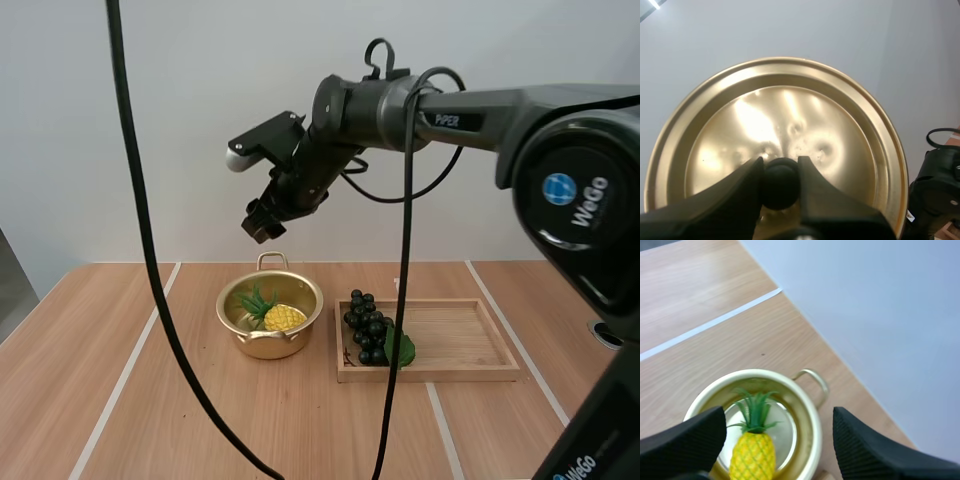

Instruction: Open the pot, put the pineapple inside, and close it

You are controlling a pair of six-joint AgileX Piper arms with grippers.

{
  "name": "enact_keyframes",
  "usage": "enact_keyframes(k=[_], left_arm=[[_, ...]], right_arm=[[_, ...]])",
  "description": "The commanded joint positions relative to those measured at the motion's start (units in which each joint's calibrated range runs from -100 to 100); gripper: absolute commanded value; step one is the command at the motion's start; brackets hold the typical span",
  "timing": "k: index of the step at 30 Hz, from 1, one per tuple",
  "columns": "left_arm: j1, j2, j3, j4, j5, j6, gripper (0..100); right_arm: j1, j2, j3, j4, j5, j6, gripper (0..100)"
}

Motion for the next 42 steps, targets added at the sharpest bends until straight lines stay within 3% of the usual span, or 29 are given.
enact_keyframes(k=[1,7,17,18,19,22,27,36,42], left_arm=[[-0.13,0.13,-0.25,-0.15,-0.69,-0.36,0],[-0.13,0.13,-0.25,-0.15,-0.69,-0.36,0],[-0.13,0.23,-0.25,-1.02,-0.70,-0.71,0],[-0.13,0.37,-0.25,-1.49,-0.70,-1.15,0],[-0.13,0.73,-0.25,-1.89,-0.70,-1.72,0],[-0.13,0.89,-0.25,-2.15,-0.70,-3.16,0],[-0.13,3.05,0.20,-2.15,0.00,-6.21,0],[-0.13,11.92,0.58,-2.25,0.00,-9.63,0],[-0.13,14.95,10.07,-2.25,0.00,-9.88,0]], right_arm=[[-1.38,-5.13,-0.39,-4.70,0.38,3.48,100],[-6.18,-13.08,-0.39,-9.02,-1.72,8.66,100],[-16.02,-24.48,-0.39,-9.02,-1.38,10.04,100],[-16.91,-25.12,-0.39,-9.02,-0.89,10.04,95],[-17.78,-25.64,-0.24,-9.02,-0.47,10.04,78],[-20.09,-26.95,0.69,-9.02,0.71,13.32,0],[-23.04,-28.12,3.90,-9.28,2.61,15.28,0],[-23.50,-32.27,17.54,-9.86,-1.81,15.28,0],[-23.50,-35.22,26.95,-9.86,-8.89,15.28,0]])
